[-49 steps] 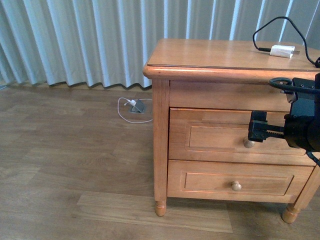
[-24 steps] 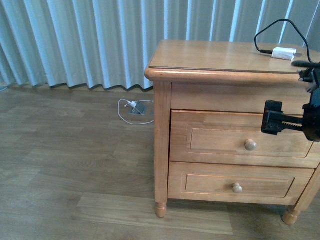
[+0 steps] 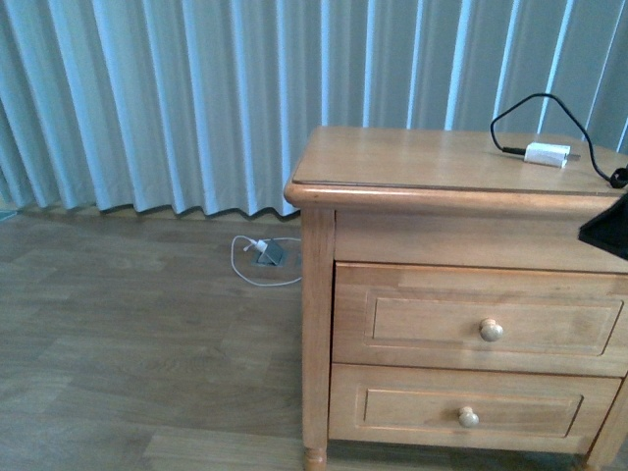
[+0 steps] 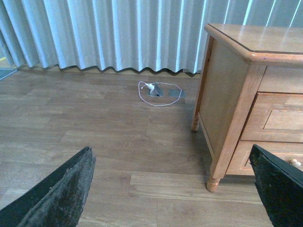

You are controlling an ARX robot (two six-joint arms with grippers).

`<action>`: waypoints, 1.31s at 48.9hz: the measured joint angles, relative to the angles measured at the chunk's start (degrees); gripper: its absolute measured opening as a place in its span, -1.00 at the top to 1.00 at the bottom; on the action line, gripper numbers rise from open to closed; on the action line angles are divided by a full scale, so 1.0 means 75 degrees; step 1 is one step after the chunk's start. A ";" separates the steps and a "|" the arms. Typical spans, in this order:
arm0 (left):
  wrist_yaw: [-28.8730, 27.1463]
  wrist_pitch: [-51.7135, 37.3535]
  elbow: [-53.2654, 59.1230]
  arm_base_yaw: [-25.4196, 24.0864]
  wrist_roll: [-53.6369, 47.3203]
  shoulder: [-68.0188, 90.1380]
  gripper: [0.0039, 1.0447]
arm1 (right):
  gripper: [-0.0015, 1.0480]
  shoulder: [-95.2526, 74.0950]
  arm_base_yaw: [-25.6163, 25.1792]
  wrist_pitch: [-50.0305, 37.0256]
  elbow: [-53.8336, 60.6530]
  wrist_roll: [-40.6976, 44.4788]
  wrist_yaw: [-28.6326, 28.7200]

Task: Place pink marker in drawer with both arms

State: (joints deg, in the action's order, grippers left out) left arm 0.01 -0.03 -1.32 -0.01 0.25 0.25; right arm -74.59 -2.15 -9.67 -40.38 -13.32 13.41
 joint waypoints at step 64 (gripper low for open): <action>-0.0003 0.0000 0.0000 0.0000 -0.0003 0.0000 -0.89 | 0.97 0.6904 0.0265 -0.1154 0.4803 0.1740 -0.1786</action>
State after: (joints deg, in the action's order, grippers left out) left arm -0.01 -0.03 -1.32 -0.01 0.23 0.25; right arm -22.81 -0.16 -18.33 -4.36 -0.27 0.01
